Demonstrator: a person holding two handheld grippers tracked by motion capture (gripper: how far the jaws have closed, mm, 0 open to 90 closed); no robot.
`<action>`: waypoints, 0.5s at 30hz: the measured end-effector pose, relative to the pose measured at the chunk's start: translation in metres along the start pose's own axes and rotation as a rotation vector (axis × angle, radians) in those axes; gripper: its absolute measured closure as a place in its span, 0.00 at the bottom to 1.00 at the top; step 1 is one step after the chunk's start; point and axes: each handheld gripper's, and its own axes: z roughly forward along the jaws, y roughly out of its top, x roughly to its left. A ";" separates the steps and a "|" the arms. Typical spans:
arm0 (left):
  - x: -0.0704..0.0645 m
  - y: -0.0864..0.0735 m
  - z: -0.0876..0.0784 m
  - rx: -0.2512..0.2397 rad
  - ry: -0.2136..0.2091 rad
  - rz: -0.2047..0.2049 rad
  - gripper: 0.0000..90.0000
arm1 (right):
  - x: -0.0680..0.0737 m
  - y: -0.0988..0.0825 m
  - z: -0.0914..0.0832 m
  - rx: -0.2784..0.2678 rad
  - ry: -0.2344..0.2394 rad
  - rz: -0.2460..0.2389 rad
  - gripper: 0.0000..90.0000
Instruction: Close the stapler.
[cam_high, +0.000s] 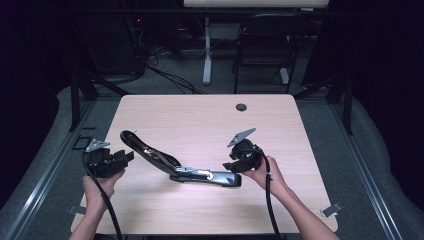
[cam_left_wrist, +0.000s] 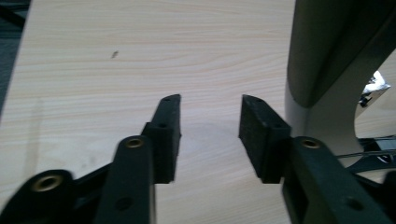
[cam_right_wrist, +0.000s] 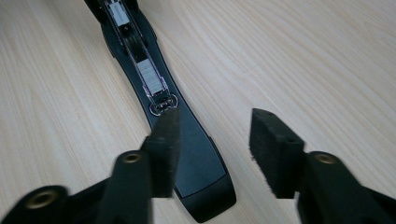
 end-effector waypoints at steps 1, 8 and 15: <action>0.000 0.000 0.002 -0.004 -0.011 0.002 0.75 | 0.001 0.000 0.000 -0.005 -0.002 0.001 0.69; -0.006 0.004 0.000 -0.102 -0.035 0.043 0.92 | 0.006 0.005 -0.002 -0.012 -0.023 -0.039 0.90; -0.015 0.005 -0.005 -0.147 -0.044 0.079 0.99 | 0.013 0.010 -0.012 -0.112 -0.013 -0.040 0.97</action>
